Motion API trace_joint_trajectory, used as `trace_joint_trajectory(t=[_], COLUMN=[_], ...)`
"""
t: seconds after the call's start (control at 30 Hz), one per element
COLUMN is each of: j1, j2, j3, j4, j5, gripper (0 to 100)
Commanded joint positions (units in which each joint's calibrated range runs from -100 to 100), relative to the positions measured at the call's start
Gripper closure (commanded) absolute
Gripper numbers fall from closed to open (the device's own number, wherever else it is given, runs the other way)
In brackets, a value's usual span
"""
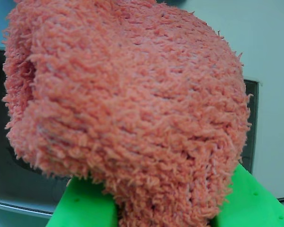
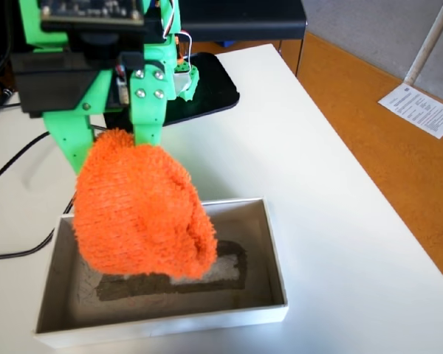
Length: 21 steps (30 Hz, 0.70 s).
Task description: Remove orange objects from table
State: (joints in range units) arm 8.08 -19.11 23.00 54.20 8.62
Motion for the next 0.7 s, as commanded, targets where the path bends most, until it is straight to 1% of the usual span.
trace_joint_trajectory(t=[0.0, 0.1, 0.23, 0.5, 0.57, 0.67], j1=[-0.6, -2.2, -0.6, -0.4, -3.6, -14.9], j2=[-4.1, -4.2, -3.9, -3.7, -3.3, -1.5], j3=[0.5, 0.0, 0.7, 1.0, -1.1, -10.7], j4=[1.3, 0.6, 0.3, -1.5, -1.9, -2.8], j5=[0.0, -0.7, 0.4, 1.1, 0.9, -1.2], gripper=[100, 100, 100, 100, 100, 100])
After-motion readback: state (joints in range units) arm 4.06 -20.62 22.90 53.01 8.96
